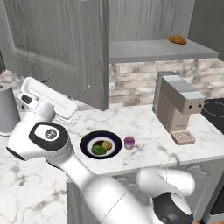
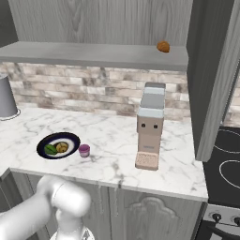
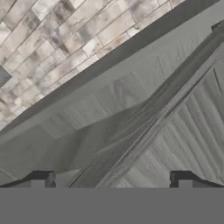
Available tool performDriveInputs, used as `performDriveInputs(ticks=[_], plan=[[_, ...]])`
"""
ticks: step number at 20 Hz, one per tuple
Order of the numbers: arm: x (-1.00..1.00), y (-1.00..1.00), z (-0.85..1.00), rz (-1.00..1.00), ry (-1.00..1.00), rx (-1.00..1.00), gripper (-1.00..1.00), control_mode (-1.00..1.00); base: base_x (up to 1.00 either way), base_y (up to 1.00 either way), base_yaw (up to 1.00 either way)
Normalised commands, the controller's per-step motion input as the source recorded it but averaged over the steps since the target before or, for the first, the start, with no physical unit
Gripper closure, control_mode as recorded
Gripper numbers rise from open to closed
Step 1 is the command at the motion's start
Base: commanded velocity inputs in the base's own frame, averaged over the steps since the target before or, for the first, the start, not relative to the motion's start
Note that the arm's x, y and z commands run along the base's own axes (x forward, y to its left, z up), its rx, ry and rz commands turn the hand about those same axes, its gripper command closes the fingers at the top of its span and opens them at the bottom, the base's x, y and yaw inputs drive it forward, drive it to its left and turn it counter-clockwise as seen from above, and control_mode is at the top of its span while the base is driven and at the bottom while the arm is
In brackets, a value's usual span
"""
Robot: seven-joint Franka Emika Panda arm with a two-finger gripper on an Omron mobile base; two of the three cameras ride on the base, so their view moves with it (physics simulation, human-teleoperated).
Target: Pick the avocado and bread from the counter and place them on the plate. Then pick the jam from the cabinet and place it next to the plate. Lastly close the cabinet door.
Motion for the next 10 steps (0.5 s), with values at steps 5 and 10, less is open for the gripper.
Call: performDriveInputs(ticks=[5, 10], plan=[[0.51, -0.73, 0.36, 0.26, 0.47, 0.32, -1.0, -1.0, 0.0, 0.0, 0.0], [0.75, -0.78, 0.26, 0.26, 0.37, 0.33, -1.0, -1.0, 0.0, 0.0, 0.0]])
